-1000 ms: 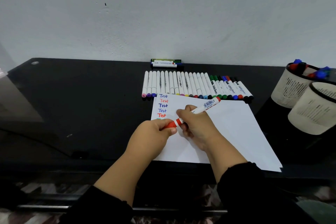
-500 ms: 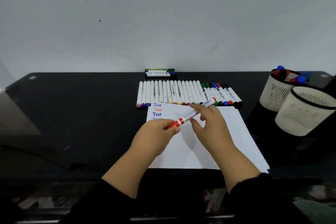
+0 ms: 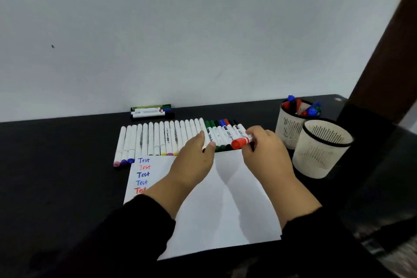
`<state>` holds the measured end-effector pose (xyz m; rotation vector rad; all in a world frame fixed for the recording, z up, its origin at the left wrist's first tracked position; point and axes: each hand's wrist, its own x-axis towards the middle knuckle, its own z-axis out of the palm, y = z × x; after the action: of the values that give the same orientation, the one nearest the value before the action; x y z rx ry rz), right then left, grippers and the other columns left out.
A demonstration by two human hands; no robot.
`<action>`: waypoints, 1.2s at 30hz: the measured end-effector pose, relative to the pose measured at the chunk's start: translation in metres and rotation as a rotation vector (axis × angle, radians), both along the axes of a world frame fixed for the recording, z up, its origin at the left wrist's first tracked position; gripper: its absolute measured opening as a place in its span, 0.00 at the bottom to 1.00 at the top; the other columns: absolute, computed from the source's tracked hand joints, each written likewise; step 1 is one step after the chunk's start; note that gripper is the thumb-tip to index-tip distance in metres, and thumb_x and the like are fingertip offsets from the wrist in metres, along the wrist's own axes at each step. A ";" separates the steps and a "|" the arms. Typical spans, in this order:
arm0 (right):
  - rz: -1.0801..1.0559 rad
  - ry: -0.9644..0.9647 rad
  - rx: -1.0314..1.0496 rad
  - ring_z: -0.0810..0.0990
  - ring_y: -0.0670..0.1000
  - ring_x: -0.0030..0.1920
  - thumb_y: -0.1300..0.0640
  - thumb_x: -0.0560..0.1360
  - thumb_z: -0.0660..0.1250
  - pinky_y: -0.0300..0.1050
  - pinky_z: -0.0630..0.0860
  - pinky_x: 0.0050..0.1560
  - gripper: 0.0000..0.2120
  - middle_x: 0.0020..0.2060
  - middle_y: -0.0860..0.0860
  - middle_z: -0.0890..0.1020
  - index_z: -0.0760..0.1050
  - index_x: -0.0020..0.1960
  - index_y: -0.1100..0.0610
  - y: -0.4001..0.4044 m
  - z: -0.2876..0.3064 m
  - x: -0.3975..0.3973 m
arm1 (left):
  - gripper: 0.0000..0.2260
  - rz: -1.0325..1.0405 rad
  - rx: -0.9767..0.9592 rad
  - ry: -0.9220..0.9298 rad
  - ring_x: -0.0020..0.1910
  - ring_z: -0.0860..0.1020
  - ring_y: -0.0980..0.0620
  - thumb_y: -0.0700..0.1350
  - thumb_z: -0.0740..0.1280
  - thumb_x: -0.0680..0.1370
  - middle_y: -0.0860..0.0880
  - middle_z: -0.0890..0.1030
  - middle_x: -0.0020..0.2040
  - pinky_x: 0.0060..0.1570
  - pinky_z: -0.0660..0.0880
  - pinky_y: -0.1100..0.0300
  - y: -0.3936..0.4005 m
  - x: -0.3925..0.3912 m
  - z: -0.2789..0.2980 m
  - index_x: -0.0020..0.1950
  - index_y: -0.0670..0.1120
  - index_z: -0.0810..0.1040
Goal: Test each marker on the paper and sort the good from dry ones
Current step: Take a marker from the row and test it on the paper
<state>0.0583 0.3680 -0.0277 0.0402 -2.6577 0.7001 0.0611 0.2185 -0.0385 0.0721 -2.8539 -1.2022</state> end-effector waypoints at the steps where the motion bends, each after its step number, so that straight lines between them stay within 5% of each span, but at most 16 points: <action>1: -0.008 -0.008 -0.023 0.72 0.49 0.45 0.58 0.77 0.61 0.39 0.67 0.38 0.14 0.51 0.54 0.78 0.72 0.62 0.54 0.006 0.002 -0.004 | 0.25 -0.023 -0.061 0.005 0.75 0.55 0.52 0.53 0.53 0.82 0.49 0.56 0.77 0.71 0.54 0.56 0.009 -0.010 -0.006 0.77 0.47 0.53; 5: -0.005 -0.032 -0.129 0.75 0.49 0.46 0.55 0.78 0.58 0.38 0.69 0.37 0.13 0.51 0.52 0.79 0.71 0.62 0.52 0.026 0.011 -0.016 | 0.27 -0.106 -0.344 0.021 0.76 0.50 0.49 0.55 0.52 0.82 0.47 0.52 0.77 0.72 0.51 0.54 0.039 -0.048 -0.023 0.77 0.46 0.51; 9: 0.012 0.025 -0.269 0.75 0.43 0.35 0.55 0.78 0.60 0.35 0.67 0.30 0.07 0.36 0.48 0.76 0.64 0.53 0.51 0.047 0.022 -0.028 | 0.28 -0.171 -0.540 0.041 0.76 0.48 0.49 0.58 0.50 0.81 0.47 0.50 0.77 0.73 0.49 0.54 0.050 -0.076 -0.038 0.77 0.46 0.50; 13: -0.031 0.159 -0.354 0.75 0.44 0.34 0.56 0.76 0.64 0.35 0.70 0.34 0.05 0.34 0.47 0.75 0.68 0.49 0.54 0.071 0.033 -0.041 | 0.28 -0.214 -0.643 0.037 0.76 0.47 0.49 0.58 0.49 0.81 0.47 0.48 0.78 0.73 0.46 0.54 0.048 -0.086 -0.051 0.77 0.46 0.49; 21: -0.105 0.161 -0.239 0.78 0.54 0.38 0.56 0.75 0.65 0.40 0.69 0.32 0.08 0.35 0.52 0.77 0.72 0.47 0.61 0.104 0.051 -0.047 | 0.27 -0.192 -0.626 0.081 0.76 0.47 0.50 0.57 0.49 0.81 0.48 0.48 0.78 0.73 0.45 0.54 0.048 -0.087 -0.064 0.77 0.48 0.48; 25: -0.154 -0.002 -0.160 0.77 0.55 0.39 0.56 0.74 0.63 0.45 0.72 0.37 0.07 0.35 0.53 0.76 0.72 0.43 0.60 0.108 0.061 -0.057 | 0.27 -0.197 -0.624 0.080 0.76 0.46 0.50 0.56 0.48 0.81 0.48 0.48 0.78 0.74 0.45 0.55 0.048 -0.087 -0.065 0.77 0.48 0.47; 29: -0.175 -0.152 -0.048 0.72 0.52 0.35 0.55 0.75 0.63 0.41 0.65 0.30 0.13 0.29 0.51 0.70 0.66 0.34 0.57 0.109 0.069 -0.073 | 0.27 -0.189 -0.626 0.096 0.76 0.46 0.51 0.56 0.48 0.81 0.49 0.47 0.78 0.73 0.44 0.55 0.048 -0.086 -0.065 0.77 0.48 0.47; 36: -0.085 -0.208 -0.101 0.77 0.53 0.45 0.58 0.75 0.66 0.44 0.71 0.41 0.06 0.44 0.53 0.78 0.72 0.51 0.56 0.113 0.075 -0.093 | 0.27 -0.191 -0.633 0.099 0.76 0.45 0.51 0.56 0.48 0.81 0.49 0.47 0.78 0.74 0.44 0.56 0.048 -0.087 -0.065 0.77 0.48 0.47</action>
<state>-0.0344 0.4807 0.0474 -0.1820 -2.7959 0.8511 -0.0260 0.2660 -0.1038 -0.2758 -3.0455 -0.2570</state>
